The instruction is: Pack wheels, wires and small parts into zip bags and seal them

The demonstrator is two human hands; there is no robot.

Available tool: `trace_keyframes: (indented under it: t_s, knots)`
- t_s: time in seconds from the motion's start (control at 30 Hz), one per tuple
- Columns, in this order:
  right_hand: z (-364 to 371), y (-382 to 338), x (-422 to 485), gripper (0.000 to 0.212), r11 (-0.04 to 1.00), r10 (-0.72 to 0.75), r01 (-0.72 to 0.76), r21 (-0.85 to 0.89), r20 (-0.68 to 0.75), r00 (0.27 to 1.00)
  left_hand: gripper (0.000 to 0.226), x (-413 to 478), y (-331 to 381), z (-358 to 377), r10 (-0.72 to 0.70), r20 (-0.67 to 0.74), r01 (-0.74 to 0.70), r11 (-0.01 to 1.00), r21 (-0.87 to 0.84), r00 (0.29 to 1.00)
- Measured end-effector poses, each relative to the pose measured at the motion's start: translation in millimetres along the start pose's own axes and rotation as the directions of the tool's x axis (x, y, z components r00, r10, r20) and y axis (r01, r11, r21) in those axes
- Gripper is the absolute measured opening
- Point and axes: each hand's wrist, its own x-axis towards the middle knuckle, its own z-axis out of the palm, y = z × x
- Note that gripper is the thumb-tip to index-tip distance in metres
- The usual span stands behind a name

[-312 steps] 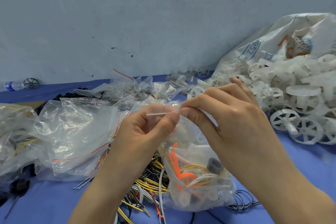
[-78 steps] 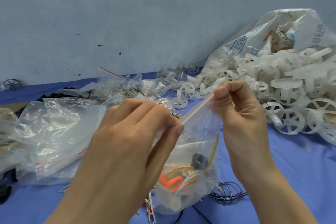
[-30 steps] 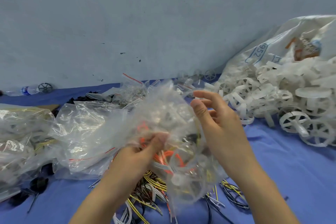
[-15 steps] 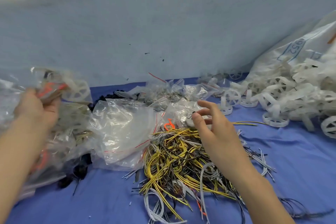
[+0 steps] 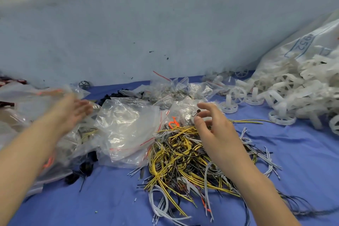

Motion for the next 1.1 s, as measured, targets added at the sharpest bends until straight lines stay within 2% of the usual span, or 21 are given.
trace_keyframes:
  t_s: [0.03,0.1,0.17,0.3,0.43,0.57,0.83,0.9,0.97,1.03,1.1]
  knots:
    - [-1,0,-1,0.035,1.000,0.001,-0.001,-0.002,-0.001,1.000,0.020,-9,-10,18,0.059,0.033,-0.064,0.979,0.195,0.998]
    - [-3,1,-2,0.035,1.000,0.001,-0.001,-0.005,-0.001,1.000,0.019,-28,-32,56,0.176,0.220,-0.269,0.806,0.527,0.959]
    - [-5,2,-3,0.034,1.000,0.003,-0.003,-0.006,0.001,1.000,0.026,-42,-55,90,0.172,0.390,-0.401,0.652,0.643,0.905]
    - [-14,8,-4,0.032,1.000,0.016,-0.016,-0.012,0.001,1.000,0.052,-46,-83,141,0.105,0.427,-0.407,0.562,0.720,0.898]
    - [-25,14,-3,0.030,1.000,0.030,-0.030,0.000,-0.021,0.999,0.070,-40,-96,157,0.025,0.348,-0.309,0.518,0.797,0.937]
    - [-32,17,0,0.027,0.999,0.043,-0.041,0.028,-0.058,0.997,0.032,-30,-99,156,0.028,0.318,-0.286,0.514,0.809,0.948]
    - [-34,14,-2,0.027,0.998,0.049,-0.047,0.045,-0.050,0.998,0.016,-21,-100,140,-0.046,0.237,-0.140,0.691,0.709,0.971]
    - [-32,12,-4,0.028,0.998,0.053,-0.051,0.042,-0.043,0.998,0.039,-21,-99,136,0.003,0.289,-0.226,0.633,0.741,0.957]
    - [-31,11,-5,0.028,0.998,0.053,-0.052,0.034,-0.036,0.998,0.052,-22,-98,136,0.083,0.400,-0.390,0.473,0.790,0.913]
    - [-31,11,-5,0.028,0.998,0.055,-0.054,0.033,-0.033,0.998,0.038,-21,-100,142,0.115,0.483,-0.488,0.376,0.788,0.868]
    - [-30,12,-5,0.028,0.998,0.056,-0.055,0.030,-0.034,0.998,0.029,-18,-103,149,0.094,0.485,-0.484,0.362,0.797,0.869]
